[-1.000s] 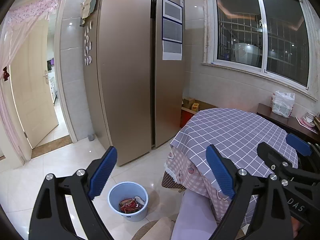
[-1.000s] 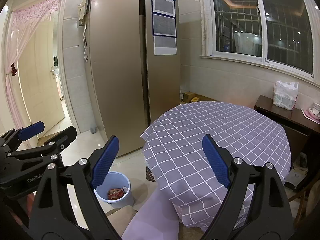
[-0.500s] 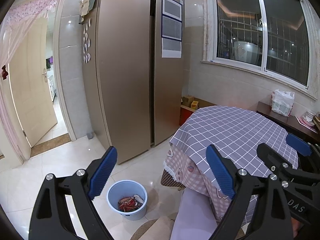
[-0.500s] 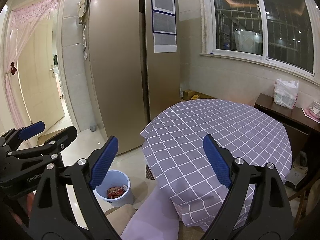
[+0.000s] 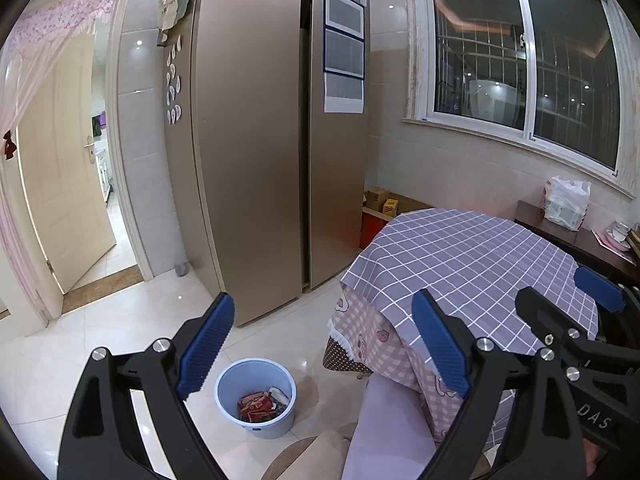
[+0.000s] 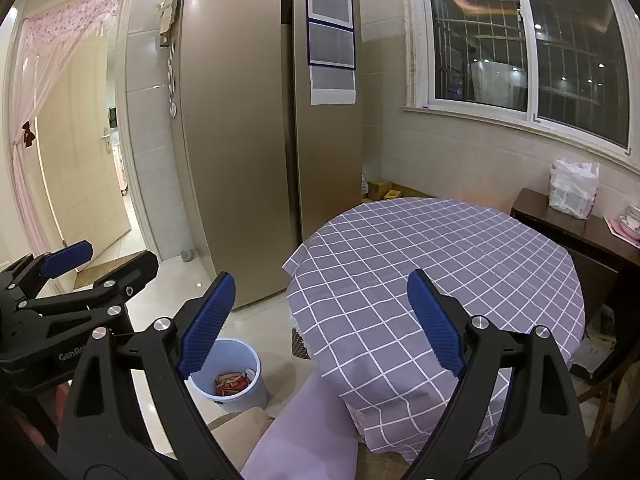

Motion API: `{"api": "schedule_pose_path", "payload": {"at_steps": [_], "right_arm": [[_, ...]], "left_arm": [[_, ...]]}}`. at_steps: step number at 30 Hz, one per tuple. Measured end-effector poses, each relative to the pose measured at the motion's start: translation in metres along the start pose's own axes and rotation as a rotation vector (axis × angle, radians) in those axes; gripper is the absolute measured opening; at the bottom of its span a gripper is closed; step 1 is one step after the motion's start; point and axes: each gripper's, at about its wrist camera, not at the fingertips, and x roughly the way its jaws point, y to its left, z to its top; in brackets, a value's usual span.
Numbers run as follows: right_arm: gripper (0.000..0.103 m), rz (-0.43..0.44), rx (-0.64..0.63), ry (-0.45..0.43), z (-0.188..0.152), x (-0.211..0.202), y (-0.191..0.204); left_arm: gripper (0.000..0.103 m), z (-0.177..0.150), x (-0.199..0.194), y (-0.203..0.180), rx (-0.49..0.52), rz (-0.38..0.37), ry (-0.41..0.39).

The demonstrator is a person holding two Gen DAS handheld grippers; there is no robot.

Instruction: Collect trash

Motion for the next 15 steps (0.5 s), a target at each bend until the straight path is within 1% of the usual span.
{"api": "schedule_pose_path", "payload": {"at_steps": [8,15], "right_arm": [[0.087,0.001,0.001,0.005,0.0000,0.0005,-0.0003],[0.087,-0.011,0.004,0.017,-0.0009,0.0058,-0.0046]], "left_arm": [[0.089,-0.0006,0.0009,-0.0001,-0.006,-0.005,0.006],[0.089,0.0004,0.0075,-0.0042,0.000,-0.014,0.029]]}}
